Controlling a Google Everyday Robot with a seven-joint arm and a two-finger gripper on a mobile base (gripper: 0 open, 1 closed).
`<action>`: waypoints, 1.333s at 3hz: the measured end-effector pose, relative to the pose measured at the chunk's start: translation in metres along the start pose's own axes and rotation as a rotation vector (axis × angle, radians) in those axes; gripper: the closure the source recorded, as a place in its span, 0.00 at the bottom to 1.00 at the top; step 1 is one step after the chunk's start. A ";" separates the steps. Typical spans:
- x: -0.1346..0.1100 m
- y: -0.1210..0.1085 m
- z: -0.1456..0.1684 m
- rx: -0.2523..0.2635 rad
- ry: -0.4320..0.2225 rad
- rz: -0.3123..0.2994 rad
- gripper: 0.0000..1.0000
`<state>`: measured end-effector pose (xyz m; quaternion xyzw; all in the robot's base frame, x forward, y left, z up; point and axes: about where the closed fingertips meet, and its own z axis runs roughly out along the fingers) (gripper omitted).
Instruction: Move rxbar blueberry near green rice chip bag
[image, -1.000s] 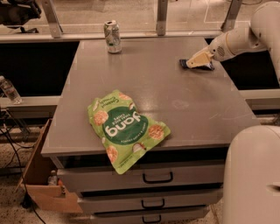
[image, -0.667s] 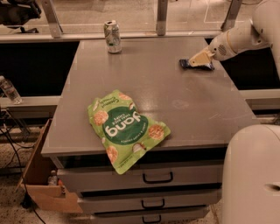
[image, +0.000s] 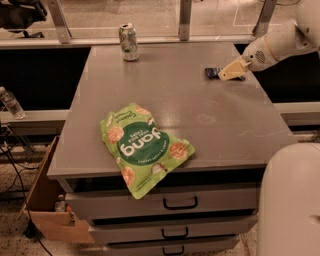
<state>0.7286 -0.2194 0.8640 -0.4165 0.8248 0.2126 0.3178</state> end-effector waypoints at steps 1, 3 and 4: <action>-0.009 0.019 -0.014 -0.027 0.007 -0.035 1.00; -0.004 0.017 -0.013 -0.037 -0.042 -0.001 0.61; 0.000 0.009 -0.018 -0.022 -0.135 0.077 0.38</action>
Offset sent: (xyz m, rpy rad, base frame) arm -0.0138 0.0061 0.0148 -0.0045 -0.0011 0.0377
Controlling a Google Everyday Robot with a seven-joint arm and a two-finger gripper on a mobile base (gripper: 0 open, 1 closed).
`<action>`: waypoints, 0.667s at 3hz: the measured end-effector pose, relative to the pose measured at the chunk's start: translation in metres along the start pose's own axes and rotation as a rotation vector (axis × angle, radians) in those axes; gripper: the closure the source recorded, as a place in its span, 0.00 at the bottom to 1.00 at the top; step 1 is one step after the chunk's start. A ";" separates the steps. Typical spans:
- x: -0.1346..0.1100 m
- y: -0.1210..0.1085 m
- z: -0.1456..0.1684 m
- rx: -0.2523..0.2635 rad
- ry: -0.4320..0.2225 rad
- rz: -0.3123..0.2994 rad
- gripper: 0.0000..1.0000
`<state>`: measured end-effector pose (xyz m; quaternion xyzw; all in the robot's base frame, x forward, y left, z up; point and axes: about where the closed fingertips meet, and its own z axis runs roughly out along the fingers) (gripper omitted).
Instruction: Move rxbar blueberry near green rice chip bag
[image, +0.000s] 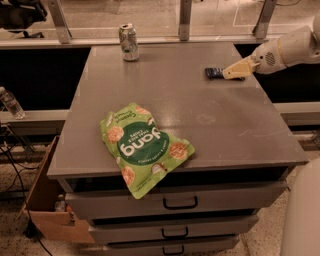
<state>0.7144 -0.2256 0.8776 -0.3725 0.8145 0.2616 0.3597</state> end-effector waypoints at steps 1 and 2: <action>-0.004 -0.015 -0.005 0.043 -0.094 0.086 0.14; -0.006 -0.027 -0.001 0.062 -0.117 0.148 0.00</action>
Offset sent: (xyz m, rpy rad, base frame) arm 0.0377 -0.0268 0.0053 0.1573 0.0259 -0.2354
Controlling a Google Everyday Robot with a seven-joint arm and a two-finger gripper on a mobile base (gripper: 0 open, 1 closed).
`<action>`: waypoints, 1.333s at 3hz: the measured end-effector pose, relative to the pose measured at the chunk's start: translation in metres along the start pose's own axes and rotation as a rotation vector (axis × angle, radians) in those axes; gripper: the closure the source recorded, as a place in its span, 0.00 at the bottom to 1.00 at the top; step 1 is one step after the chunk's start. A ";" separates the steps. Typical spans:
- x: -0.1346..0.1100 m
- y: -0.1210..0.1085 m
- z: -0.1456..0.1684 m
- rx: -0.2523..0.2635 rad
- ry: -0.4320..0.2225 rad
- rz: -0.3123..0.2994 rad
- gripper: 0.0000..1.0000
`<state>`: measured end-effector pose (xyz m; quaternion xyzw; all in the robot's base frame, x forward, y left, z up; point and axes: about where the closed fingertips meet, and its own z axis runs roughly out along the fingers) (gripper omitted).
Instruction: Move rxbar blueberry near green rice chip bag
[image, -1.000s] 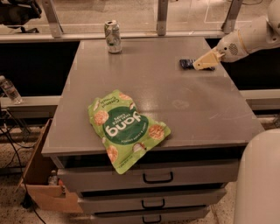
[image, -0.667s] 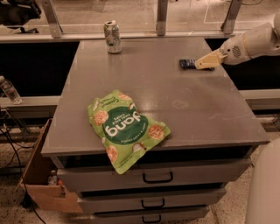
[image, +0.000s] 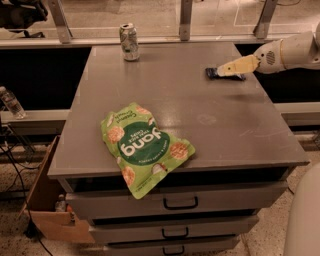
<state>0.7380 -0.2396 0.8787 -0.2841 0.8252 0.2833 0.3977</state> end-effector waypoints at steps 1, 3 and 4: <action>-0.003 -0.006 0.010 0.013 0.032 0.010 0.00; -0.016 -0.014 0.025 0.048 0.094 -0.115 0.00; -0.017 -0.020 0.033 0.079 0.140 -0.161 0.00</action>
Offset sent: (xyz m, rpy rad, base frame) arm 0.0410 -0.0082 0.0068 -0.1496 0.0037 0.0085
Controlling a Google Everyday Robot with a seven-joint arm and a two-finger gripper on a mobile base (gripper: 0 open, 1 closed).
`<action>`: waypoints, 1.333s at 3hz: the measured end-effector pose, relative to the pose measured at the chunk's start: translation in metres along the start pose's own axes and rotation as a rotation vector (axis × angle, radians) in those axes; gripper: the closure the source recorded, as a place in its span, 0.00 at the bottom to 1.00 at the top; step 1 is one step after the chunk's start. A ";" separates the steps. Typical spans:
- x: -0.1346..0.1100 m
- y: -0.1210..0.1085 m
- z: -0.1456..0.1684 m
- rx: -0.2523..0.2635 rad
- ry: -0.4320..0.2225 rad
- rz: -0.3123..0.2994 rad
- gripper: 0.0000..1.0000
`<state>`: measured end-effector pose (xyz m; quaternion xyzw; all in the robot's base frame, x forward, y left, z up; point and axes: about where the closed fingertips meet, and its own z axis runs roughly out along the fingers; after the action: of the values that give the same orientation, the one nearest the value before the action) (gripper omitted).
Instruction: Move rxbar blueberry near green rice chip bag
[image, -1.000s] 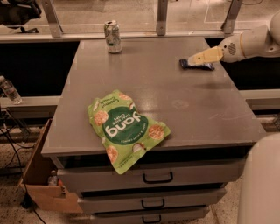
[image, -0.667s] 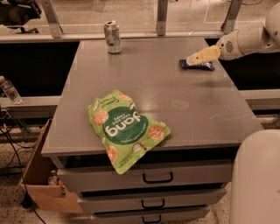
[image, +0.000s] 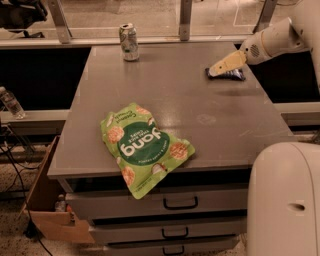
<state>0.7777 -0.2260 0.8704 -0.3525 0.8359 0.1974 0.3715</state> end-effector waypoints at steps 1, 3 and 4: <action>0.007 -0.005 0.010 0.018 0.058 -0.012 0.00; 0.020 -0.007 0.023 0.010 0.111 -0.011 0.19; 0.024 -0.006 0.023 0.001 0.117 -0.003 0.42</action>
Offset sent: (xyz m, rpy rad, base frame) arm 0.0167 -0.0140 -0.0244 -0.1298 0.0739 -0.0090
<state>0.7820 -0.2267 0.8370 -0.3643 0.8558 0.1756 0.3225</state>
